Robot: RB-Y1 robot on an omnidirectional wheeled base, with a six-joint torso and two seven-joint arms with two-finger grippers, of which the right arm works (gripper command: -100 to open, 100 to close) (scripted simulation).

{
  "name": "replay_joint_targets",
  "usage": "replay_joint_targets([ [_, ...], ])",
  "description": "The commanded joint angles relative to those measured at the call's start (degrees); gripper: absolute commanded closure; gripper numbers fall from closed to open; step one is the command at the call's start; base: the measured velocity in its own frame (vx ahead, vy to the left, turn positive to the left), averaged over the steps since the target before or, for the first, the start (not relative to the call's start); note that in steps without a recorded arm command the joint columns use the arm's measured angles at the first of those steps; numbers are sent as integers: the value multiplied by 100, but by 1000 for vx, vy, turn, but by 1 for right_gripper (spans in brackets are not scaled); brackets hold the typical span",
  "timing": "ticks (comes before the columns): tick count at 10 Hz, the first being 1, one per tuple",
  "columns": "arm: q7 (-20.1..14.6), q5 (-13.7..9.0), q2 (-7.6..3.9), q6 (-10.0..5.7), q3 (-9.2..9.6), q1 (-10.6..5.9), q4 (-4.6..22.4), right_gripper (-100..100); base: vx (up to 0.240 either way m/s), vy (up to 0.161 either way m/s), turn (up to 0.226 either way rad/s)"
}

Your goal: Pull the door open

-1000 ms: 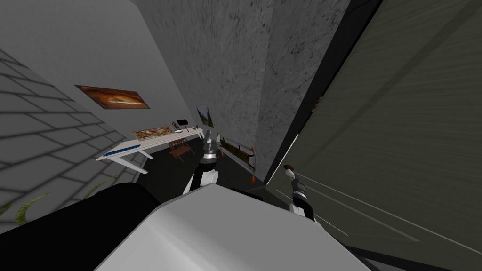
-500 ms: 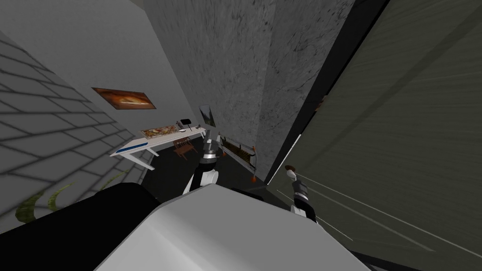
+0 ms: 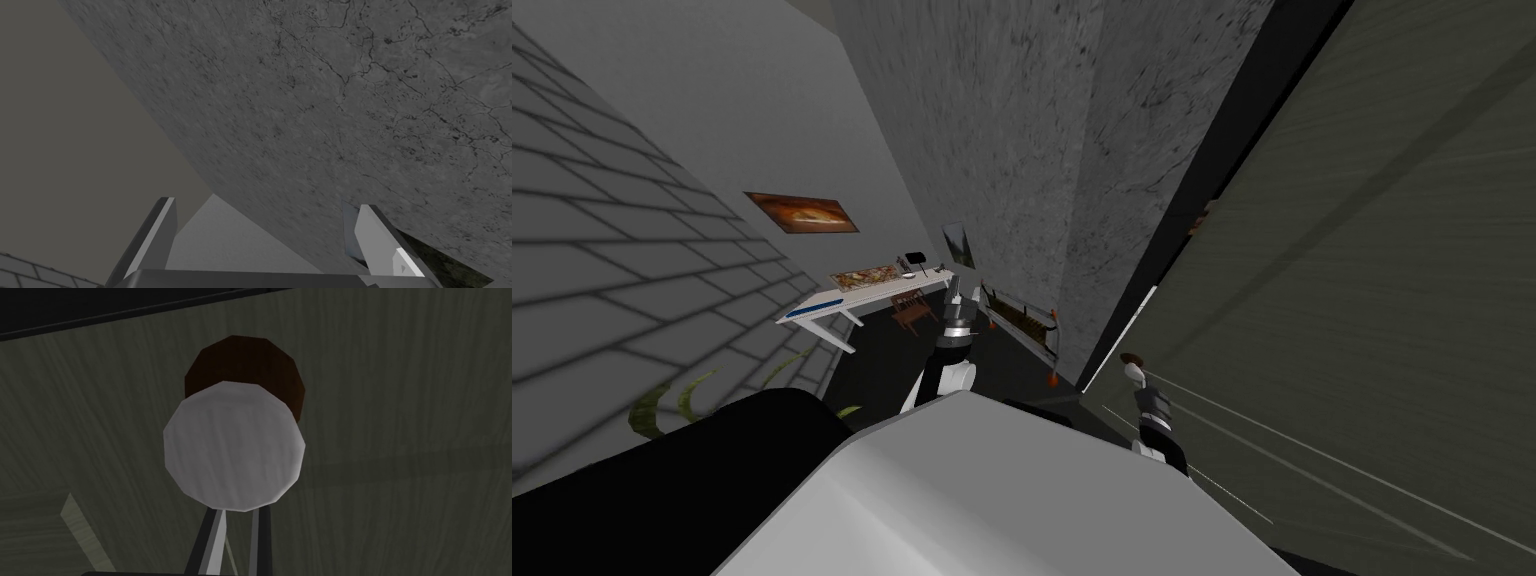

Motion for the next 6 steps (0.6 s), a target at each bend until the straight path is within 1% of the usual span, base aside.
replay_joint_targets([
  [1,-286,-73,42,-52,93,-48,44,100,-58,-18,171],
  [2,-377,-73,42,-52,93,-48,44,100,-45,-8,65],
  [3,-566,-145,29,-50,101,-11,16,100,-41,-4,84],
  [4,-614,-145,29,-50,101,-11,16,100,-25,-7,38],
  [5,-826,-217,16,-49,109,27,-12,100,-29,-10,81],
  [6,-921,-313,0,-20,63,39,29,-100,-59,-29,30],
])
